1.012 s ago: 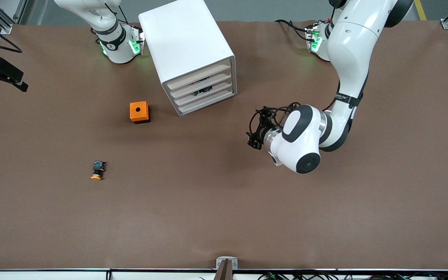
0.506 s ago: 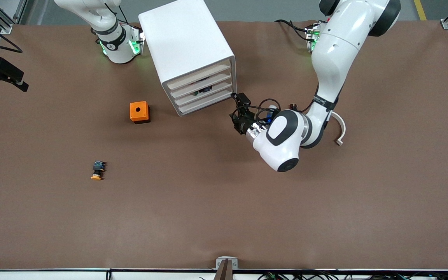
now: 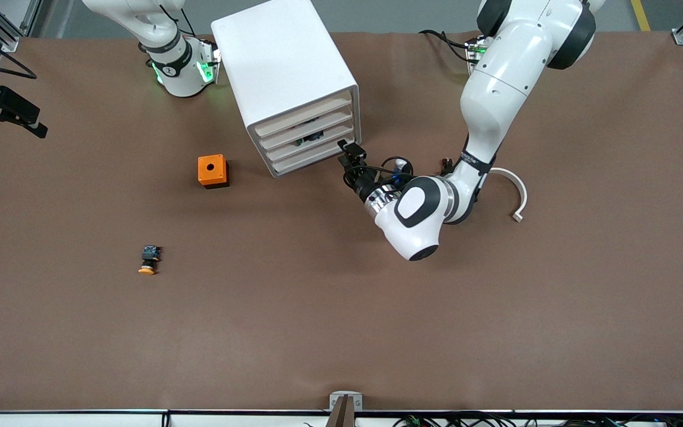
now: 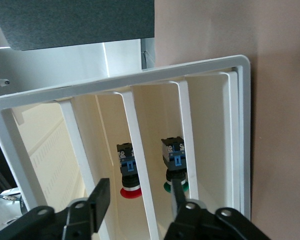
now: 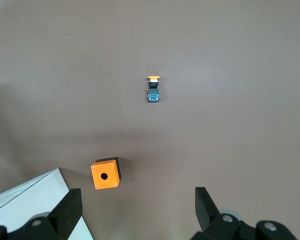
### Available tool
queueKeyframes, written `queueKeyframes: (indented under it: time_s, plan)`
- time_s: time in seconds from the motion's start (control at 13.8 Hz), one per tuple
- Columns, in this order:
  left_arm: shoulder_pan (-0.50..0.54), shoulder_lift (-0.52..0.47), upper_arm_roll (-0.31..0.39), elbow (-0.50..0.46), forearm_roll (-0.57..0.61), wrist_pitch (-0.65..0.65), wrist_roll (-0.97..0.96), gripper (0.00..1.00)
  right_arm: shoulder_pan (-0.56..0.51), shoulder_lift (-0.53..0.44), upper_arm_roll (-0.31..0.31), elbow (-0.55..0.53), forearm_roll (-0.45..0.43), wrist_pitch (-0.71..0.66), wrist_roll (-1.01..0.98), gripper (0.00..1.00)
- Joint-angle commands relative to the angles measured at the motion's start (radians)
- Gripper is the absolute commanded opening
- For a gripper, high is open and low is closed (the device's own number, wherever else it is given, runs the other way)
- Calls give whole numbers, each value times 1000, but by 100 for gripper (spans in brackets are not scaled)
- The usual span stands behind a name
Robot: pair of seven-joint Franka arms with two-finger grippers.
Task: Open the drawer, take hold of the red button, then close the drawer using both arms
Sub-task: 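Grasp the drawer handle with the left gripper, then pull the drawer open with the left gripper while the right gripper approaches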
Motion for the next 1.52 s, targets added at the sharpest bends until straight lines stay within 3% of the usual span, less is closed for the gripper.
queueKeyframes:
  time_s: [0.0, 0.51, 1.16, 1.45]
  plan:
    - [-28, 21, -1, 11, -25, -15, -39, 55, -2, -13, 1, 8, 3, -14, 9, 100]
    - [-94, 28, -1, -18, -28, -67, -50, 51, -8, 73, 1, 27, -8, -3, -5, 100]
    - [-143, 38, -1, -29, -23, -95, -97, 10, -46, 211, -3, 65, -8, 0, -5, 100]
    - [-117, 38, 7, -24, -22, -95, -103, 7, -40, 213, -2, 63, 9, 3, 12, 100]
